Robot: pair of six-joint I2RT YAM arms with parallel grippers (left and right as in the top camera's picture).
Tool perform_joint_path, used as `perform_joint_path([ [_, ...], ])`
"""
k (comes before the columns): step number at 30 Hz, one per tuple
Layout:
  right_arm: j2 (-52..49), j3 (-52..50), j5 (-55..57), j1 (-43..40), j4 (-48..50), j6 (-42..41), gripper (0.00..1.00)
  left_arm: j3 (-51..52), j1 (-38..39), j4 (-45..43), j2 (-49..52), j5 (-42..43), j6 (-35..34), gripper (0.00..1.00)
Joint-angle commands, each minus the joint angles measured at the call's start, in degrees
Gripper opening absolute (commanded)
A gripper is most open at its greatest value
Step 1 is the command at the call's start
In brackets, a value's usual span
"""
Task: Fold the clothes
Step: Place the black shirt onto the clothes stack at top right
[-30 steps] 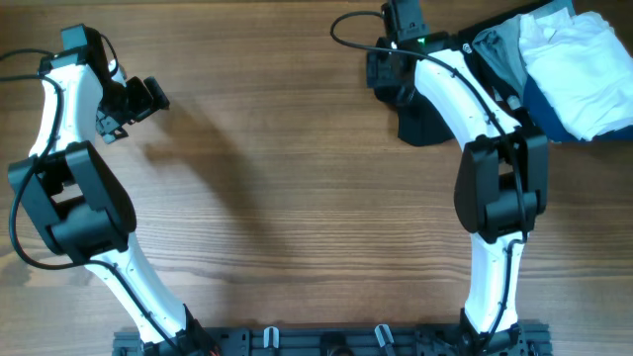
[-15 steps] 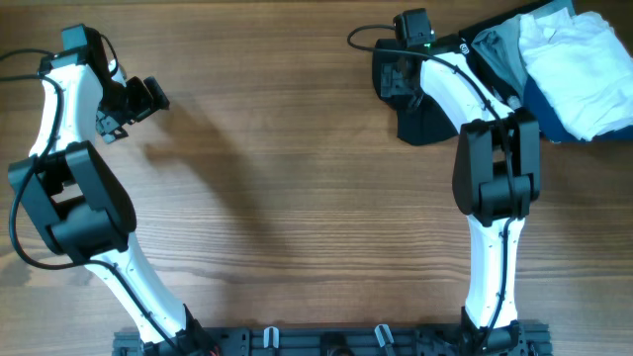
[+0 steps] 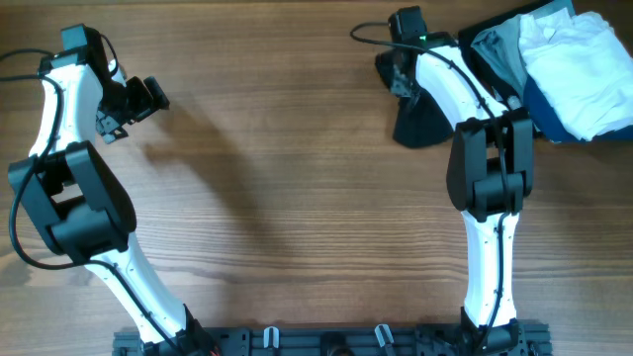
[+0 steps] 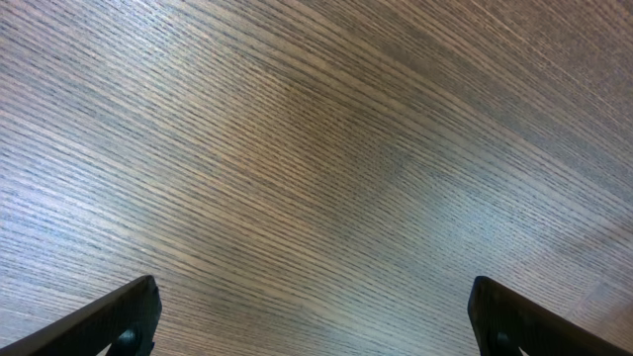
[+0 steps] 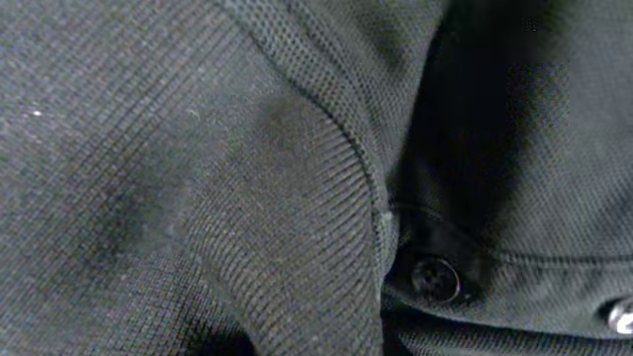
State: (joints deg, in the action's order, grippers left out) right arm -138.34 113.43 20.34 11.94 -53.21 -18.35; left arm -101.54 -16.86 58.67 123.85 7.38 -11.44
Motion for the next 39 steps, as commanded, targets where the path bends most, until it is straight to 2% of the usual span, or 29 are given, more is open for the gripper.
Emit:
perform_joint_path([
  [1,0.9,1.2,-8.4,-0.6,-6.6,5.0,0.04,0.4,0.2,-0.2,-2.0,0.7,0.7,1.0],
  [8,15.0,2.4,-13.3,-3.3,-9.0,11.9,0.04,0.4,0.2,-0.2,-2.0,0.7,0.7,1.0],
  [13,16.6,2.4,-10.6,-3.5,-9.9,12.4,0.05,0.4,0.2,-0.6,-2.0,0.7,0.7,1.0],
  [18,19.3,3.0,-4.7,-4.2,-9.3,11.7,0.04,0.4,0.2,-0.7,-2.0,0.7,0.7,1.0],
  [23,26.9,6.7,6.1,-11.2,-10.9,13.5,0.04,0.4,0.2,-1.1,-2.0,0.7,0.7,1.0],
  [29,27.8,7.2,14.7,-21.9,-4.0,29.6,0.04,0.4,0.2,-1.0,-2.0,0.7,0.7,1.0],
  [31,27.2,7.2,14.6,-24.7,0.8,35.1,0.04,0.4,0.2,-1.0,-2.0,0.7,0.7,1.0],
  [33,26.1,7.0,11.3,-27.9,9.1,45.0,0.04,0.4,0.2,-1.0,-2.0,0.7,0.7,1.0],
  [39,20.6,7.0,8.7,-30.7,16.6,55.5,0.04,0.4,0.2,-1.4,-2.0,1.1,-0.2,1.0],
])
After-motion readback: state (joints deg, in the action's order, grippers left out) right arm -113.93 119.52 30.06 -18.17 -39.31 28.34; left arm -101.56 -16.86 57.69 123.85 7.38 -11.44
